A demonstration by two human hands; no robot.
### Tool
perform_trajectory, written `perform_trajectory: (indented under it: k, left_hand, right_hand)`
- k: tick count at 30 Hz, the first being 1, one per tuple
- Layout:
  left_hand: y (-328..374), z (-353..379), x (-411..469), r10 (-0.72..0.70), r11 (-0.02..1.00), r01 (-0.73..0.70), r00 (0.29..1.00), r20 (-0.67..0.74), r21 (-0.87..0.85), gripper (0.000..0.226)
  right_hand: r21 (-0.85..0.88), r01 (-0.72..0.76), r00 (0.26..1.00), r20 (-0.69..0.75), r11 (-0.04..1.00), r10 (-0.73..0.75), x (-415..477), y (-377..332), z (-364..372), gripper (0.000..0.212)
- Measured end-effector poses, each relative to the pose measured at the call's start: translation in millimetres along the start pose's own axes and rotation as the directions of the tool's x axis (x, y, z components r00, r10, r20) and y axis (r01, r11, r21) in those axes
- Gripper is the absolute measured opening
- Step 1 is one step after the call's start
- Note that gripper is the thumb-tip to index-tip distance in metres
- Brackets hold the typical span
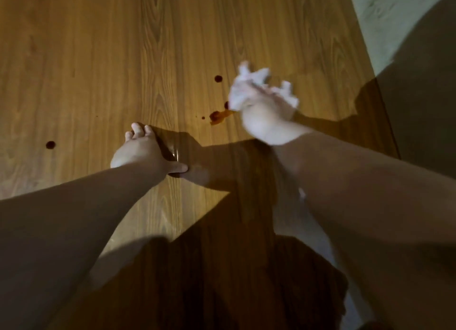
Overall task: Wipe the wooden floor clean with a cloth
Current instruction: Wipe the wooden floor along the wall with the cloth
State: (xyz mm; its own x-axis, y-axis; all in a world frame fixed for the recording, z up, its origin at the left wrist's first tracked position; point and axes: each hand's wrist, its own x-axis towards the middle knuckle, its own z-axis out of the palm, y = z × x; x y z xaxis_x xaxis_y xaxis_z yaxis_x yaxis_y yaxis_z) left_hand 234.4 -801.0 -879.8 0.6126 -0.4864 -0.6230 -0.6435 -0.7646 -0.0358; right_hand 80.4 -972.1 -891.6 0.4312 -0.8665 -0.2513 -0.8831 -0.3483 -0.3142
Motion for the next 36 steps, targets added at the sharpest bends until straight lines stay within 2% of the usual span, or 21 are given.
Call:
perform_trajectory:
  k: [2, 4, 6, 7, 9, 12, 14, 16, 18, 20, 22, 25, 26, 28, 29, 30, 31, 32, 33, 35, 36]
  left_hand:
    - [0.9, -0.4, -2.0, 0.015, 0.999, -0.014, 1.0, -0.016, 0.038, 0.132]
    - [1.7, -1.4, -3.1, 0.018, 0.998, -0.017, 1.0, -0.022, 0.056, 0.132]
    - [3.1, -3.5, -3.4, 0.012, 0.998, -0.013, 1.0, 0.002, 0.056, 0.132]
    - [4.4, -4.3, -3.2, 0.01, 0.999, -0.01, 1.0, 0.017, 0.052, 0.132]
    - [4.2, -4.5, -0.8, 0.008, 0.999, -0.01, 0.999, 0.041, 0.044, 0.133]
    - [1.7, -3.0, 0.9, 0.02, 0.999, -0.022, 0.999, 0.045, 0.038, 0.132]
    - [2.4, -3.2, 0.8, 0.023, 0.998, -0.025, 0.999, 0.038, 0.055, 0.132]
    - [3.0, -1.7, 1.5, 0.025, 0.998, -0.027, 0.999, 0.043, 0.058, 0.133]
    - [2.7, -1.2, 2.6, 0.023, 0.999, -0.025, 0.999, 0.049, 0.046, 0.134]
    - [1.0, -1.0, 3.6, 0.024, 0.999, -0.026, 0.999, 0.042, 0.035, 0.135]
    - [0.3, 0.0, 3.9, 0.035, 0.999, -0.037, 0.999, 0.029, 0.04, 0.135]
    - [-2.1, 2.8, 2.6, 0.043, 0.998, -0.044, 0.999, 0.01, 0.035, 0.136]
    - [-2.9, 4.1, 2.4, 0.051, 0.998, -0.051, 0.999, -0.002, 0.035, 0.136]
    - [-4.4, 4.3, 2.1, 0.064, 0.997, -0.063, 0.998, -0.019, 0.039, 0.134]
    - [-4.9, 4.1, 1.6, 0.06, 0.998, -0.06, 0.998, -0.005, 0.036, 0.134]
    - [-3.8, 2.5, 2.1, 0.056, 0.998, -0.056, 0.998, 0.008, 0.036, 0.134]
    - [-2.5, 1.7, 2.5, 0.052, 0.998, -0.052, 0.998, 0.023, 0.04, 0.134]
    - [-0.4, 0.0, 1.2, 0.048, 0.997, -0.05, 0.998, 0.031, 0.051, 0.135]
    - [1.0, -1.3, -0.2, 0.047, 0.997, -0.049, 0.998, 0.041, 0.065, 0.134]
    - [0.2, -3.4, -3.2, 0.07, 0.995, -0.071, 0.997, 0.019, 0.064, 0.132]
    - [-1.5, -3.7, -6.4, 0.088, 0.994, -0.088, 0.996, 0.012, 0.058, 0.131]
  right_hand:
    - [0.03, 0.221, 0.965, 0.14, 0.975, -0.223, -18.7, -41.8, 23.8, 0.034]
    - [0.053, 0.458, 0.867, 0.194, 0.888, -0.459, -34.7, -52.4, 39.0, 0.042]
    - [0.07, 0.604, 0.778, 0.166, 0.794, -0.606, -35.9, -23.3, 31.5, 0.048]
    - [0.109, 0.606, 0.782, 0.095, 0.788, -0.616, -31.7, -5.0, 27.0, 0.048]
    - [0.057, 0.531, 0.847, -0.061, 0.845, -0.528, -17.3, 28.7, 16.9, 0.049]
    - [-0.078, 0.123, 0.98, -0.145, 0.989, -0.134, 19.3, 67.3, 5.9, 0.056]
    - [-0.012, -0.153, 0.986, -0.076, 0.988, 0.152, 39.4, 54.0, 2.7, 0.058]
    - [0.108, -0.294, 0.955, 0.0, 0.95, 0.296, 56.3, 17.1, 4.1, 0.056]
    - [0.12, -0.192, 0.981, 0.053, 0.974, 0.187, 69.1, -20.4, 9.6, 0.06]
    - [-0.009, 0.098, 0.981, 0.168, 0.995, -0.096, 61.0, -50.7, 23.9, 0.049]
    - [-0.031, 0.377, 0.891, 0.287, 0.926, -0.353, 34.3, -60.5, 36.6, 0.059]
    - [-0.019, 0.622, 0.773, 0.175, 0.783, -0.61, -1.4, -28.3, 34.7, 0.062]
    - [-0.006, 0.633, 0.77, 0.116, 0.774, -0.628, -3.4, -15.4, 28.8, 0.058]
    - [-0.055, 0.493, 0.868, -0.03, 0.868, -0.495, 13.6, 5.0, 18.6, 0.056]
    - [-0.078, 0.331, 0.94, -0.056, 0.94, -0.336, 21.5, 7.4, 17.3, 0.055]
    - [-0.05, 0.13, 0.991, -0.012, 0.99, -0.131, 32.0, 5.1, 17.0, 0.053]
    - [0.018, -0.066, 0.995, 0.076, 0.998, 0.064, 38.0, -2.9, 17.7, 0.05]
    - [0.07, -0.199, 0.972, 0.138, 0.978, 0.188, 38.9, -15.0, 19.1, 0.049]
    - [0.089, -0.225, 0.963, 0.172, 0.97, 0.207, 35.7, -29.2, 23.3, 0.049]
    - [0.043, 0.098, 0.97, 0.22, 0.994, -0.105, 9.4, -56.7, 32.1, 0.051]
    - [0.021, 0.284, 0.92, 0.276, 0.959, -0.279, -10.6, -65.1, 37.1, 0.055]
